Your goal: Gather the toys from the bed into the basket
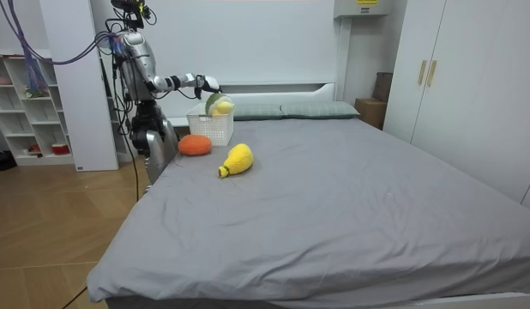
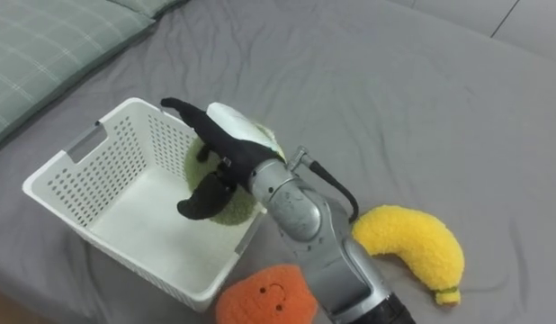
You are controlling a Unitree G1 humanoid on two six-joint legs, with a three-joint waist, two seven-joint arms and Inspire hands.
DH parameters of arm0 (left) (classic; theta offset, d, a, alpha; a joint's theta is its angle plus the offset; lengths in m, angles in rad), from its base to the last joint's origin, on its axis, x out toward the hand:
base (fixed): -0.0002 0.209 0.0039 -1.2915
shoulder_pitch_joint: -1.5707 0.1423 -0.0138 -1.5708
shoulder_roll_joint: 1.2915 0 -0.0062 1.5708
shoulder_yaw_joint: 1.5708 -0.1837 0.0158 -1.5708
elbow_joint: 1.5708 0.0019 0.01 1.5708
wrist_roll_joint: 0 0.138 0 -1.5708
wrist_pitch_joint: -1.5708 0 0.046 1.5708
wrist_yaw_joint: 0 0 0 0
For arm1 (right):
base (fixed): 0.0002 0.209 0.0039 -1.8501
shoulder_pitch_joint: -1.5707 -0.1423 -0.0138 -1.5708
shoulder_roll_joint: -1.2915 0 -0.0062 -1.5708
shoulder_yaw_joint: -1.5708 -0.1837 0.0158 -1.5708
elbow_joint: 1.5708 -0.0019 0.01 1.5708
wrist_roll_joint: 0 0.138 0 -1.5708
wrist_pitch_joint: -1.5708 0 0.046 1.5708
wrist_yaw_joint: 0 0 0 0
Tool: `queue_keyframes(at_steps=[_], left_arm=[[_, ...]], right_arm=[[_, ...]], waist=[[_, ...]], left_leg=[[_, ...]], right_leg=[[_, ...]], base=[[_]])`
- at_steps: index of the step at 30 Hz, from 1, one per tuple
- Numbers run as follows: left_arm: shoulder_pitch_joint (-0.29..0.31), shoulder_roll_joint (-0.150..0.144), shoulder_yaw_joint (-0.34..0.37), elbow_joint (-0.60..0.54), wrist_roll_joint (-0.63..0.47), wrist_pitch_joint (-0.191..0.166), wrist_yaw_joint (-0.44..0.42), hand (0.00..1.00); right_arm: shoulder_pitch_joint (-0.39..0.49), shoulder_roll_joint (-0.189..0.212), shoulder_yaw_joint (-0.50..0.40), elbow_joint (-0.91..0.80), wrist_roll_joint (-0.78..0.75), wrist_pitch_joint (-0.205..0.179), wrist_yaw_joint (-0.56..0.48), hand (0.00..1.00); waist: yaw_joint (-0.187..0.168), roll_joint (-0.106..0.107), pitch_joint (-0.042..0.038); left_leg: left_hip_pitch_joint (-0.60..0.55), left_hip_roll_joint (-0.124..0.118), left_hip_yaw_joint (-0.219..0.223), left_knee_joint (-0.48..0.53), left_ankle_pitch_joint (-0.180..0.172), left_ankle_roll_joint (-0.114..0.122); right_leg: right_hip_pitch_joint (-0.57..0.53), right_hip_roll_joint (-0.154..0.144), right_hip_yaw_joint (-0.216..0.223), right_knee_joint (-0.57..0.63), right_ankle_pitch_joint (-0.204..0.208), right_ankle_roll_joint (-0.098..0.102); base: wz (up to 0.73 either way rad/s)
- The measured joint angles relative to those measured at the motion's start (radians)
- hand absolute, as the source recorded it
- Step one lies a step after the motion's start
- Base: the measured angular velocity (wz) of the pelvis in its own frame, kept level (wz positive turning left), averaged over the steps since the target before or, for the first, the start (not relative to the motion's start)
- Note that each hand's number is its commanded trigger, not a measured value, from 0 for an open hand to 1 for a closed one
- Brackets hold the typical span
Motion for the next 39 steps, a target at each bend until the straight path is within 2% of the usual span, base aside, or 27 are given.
queue_keyframes(at_steps=[4,9,12,17,19,26,32,34,37,39], left_arm=[[0.0,0.002,0.0,0.002,0.002,-0.023,-0.001,0.0],[0.002,0.002,-0.002,0.012,0.001,-0.03,0.0,0.0],[0.002,0.003,-0.008,0.013,0.0,-0.032,0.001,0.0],[0.005,0.003,-0.008,0.028,-0.001,-0.037,0.001,0.0],[0.013,0.003,-0.001,0.033,0.0,-0.038,0.001,0.0],[0.045,0.003,0.002,0.035,0.001,-0.039,-0.002,0.0],[0.049,0.003,0.023,0.036,0.0,-0.039,-0.017,0.0],[0.051,0.003,0.028,0.032,0.001,-0.04,-0.023,0.0],[0.067,0.006,0.043,0.032,0.0,-0.041,-0.017,0.0],[0.08,0.01,0.043,0.032,0.0,-0.04,-0.011,0.0]], right_arm=[[0.0,-0.001,-0.027,-0.08,0.14,-0.006,0.001,0.0],[-0.002,-0.002,-0.077,-0.126,0.347,-0.059,-0.02,0.0],[-0.001,-0.009,-0.075,-0.126,0.422,-0.064,-0.035,0.0],[-0.001,-0.042,-0.077,-0.126,0.538,-0.066,-0.046,0.0],[-0.001,-0.043,-0.095,-0.126,0.573,-0.067,-0.047,0.0],[0.001,-0.041,-0.137,-0.126,0.581,-0.078,-0.098,0.0],[0.037,-0.051,-0.182,-0.12,0.485,-0.095,-0.154,0.0],[0.058,-0.072,-0.206,-0.111,0.427,-0.095,-0.192,0.0],[0.087,-0.083,-0.235,-0.087,0.367,-0.101,-0.243,0.0],[0.097,-0.094,-0.236,-0.026,0.297,-0.111,-0.281,0.0]], waist=[[-0.013,0.002,-0.001],[-0.028,0.001,-0.0024],[-0.033,0.001,-0.0021],[-0.034,0.003,-0.0016],[-0.046,0.003,-0.0016],[-0.081,0.006,-0.0047],[-0.109,0.019,-0.0156],[-0.116,0.019,-0.0218],[-0.138,0.015,-0.0238],[-0.155,0.01,-0.0196]], left_leg=[[0.0,0.001,0.004,-0.004,0.0,0.0],[0.003,0.001,0.005,0.0,0.0,0.0],[0.004,0.001,0.007,0.0,0.0,0.0],[0.013,0.002,0.017,-0.004,0.0,0.0],[0.016,0.003,0.016,-0.011,0.0,0.0],[0.018,0.002,0.017,-0.009,0.0,0.0],[0.021,0.002,0.023,0.0,0.0,0.0],[0.022,0.003,0.024,-0.002,0.0,0.0],[0.026,0.003,0.025,-0.003,0.0,0.0],[0.041,0.004,0.03,-0.009,-0.001,0.0]], right_leg=[[-0.001,0.001,0.007,0.001,0.0,0.0],[0.0,0.002,0.006,0.001,0.0,0.0],[0.001,0.002,0.012,0.001,0.0,0.0],[0.004,0.003,0.024,0.001,0.0,0.0],[0.008,0.003,0.024,0.001,0.0,0.0],[0.011,0.003,0.024,0.001,0.0,0.0],[0.013,0.003,0.025,0.002,0.0,0.0],[0.013,0.003,0.026,0.002,0.0,0.0],[0.018,0.003,0.026,0.002,0.0,0.0],[0.03,0.003,0.025,0.001,0.0,0.0]], base=[[-0.04],[0.0],[0.0],[-0.05],[0.0],[0.0],[-0.02],[-0.04],[0.0],[-0.02]])
